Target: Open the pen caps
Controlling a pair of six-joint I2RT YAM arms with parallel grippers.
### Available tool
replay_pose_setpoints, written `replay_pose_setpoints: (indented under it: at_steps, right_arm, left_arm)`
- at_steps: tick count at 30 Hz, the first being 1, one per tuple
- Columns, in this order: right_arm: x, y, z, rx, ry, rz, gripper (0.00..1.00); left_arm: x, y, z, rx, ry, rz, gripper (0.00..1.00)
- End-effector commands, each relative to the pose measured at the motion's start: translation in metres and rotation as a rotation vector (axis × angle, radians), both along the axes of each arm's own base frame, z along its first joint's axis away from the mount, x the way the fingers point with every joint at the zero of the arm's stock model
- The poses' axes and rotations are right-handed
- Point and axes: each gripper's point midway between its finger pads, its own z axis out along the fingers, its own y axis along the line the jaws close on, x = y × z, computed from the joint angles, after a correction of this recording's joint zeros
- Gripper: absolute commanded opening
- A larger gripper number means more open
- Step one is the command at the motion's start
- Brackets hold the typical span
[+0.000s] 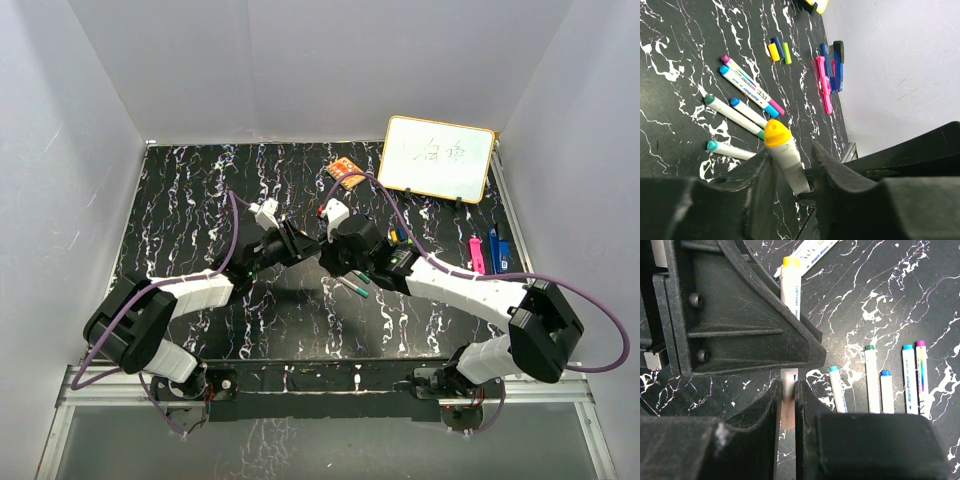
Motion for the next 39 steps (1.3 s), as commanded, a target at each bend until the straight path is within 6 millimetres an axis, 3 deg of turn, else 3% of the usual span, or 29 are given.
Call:
replay_pose_setpoints:
  at_steps: [1,6,9,11,13,18,23,30,32,37,39]
  right_arm:
    - [0.014,0.011,0.044,0.098,-0.101,-0.018,0.0]
    - [0.016,0.012,0.047,0.099,-0.109,-0.024,0.01]
    - [0.016,0.011,0.049,0.094,-0.109,-0.024,0.32]
    - [0.016,0.01,0.051,0.092,-0.11,-0.027,0.46]
    - [0.014,0.009,0.052,0.091,-0.109,-0.022,0.52]
    - [0.011,0.012,0.044,0.083,-0.084,-0.001,0.53]
    - [0.01,0.014,0.032,0.067,-0.059,0.009,0.5]
    - [0.011,0.018,0.027,0.067,-0.054,0.017,0.43]
    - [0.012,0.019,0.028,0.071,-0.057,0.016,0.36]
    - [0.013,0.019,0.029,0.072,-0.06,0.012,0.0]
    - [0.013,0.019,0.028,0.066,-0.057,0.012,0.0]
  left_arm:
    - [0.003,-0.006,0.024,-0.04,-0.069,-0.014,0.25]
    - [0.002,-0.008,0.024,-0.047,-0.063,-0.023,0.0]
    - [0.004,-0.008,0.024,-0.042,-0.045,-0.017,0.0]
    - [0.005,-0.008,0.027,-0.043,-0.047,-0.009,0.0]
    - [0.007,-0.007,0.031,-0.045,-0.049,0.003,0.0]
    - [0.009,-0.004,0.043,-0.056,-0.062,0.026,0.0]
    - [0.008,-0.003,0.054,-0.072,-0.074,0.034,0.0]
    - [0.007,-0.003,0.056,-0.076,-0.071,0.031,0.0]
    - [0.007,-0.003,0.055,-0.077,-0.07,0.029,0.0]
    - [0.007,-0.001,0.056,-0.075,-0.069,0.04,0.0]
    - [0.007,0.002,0.06,-0.073,-0.079,0.058,0.0]
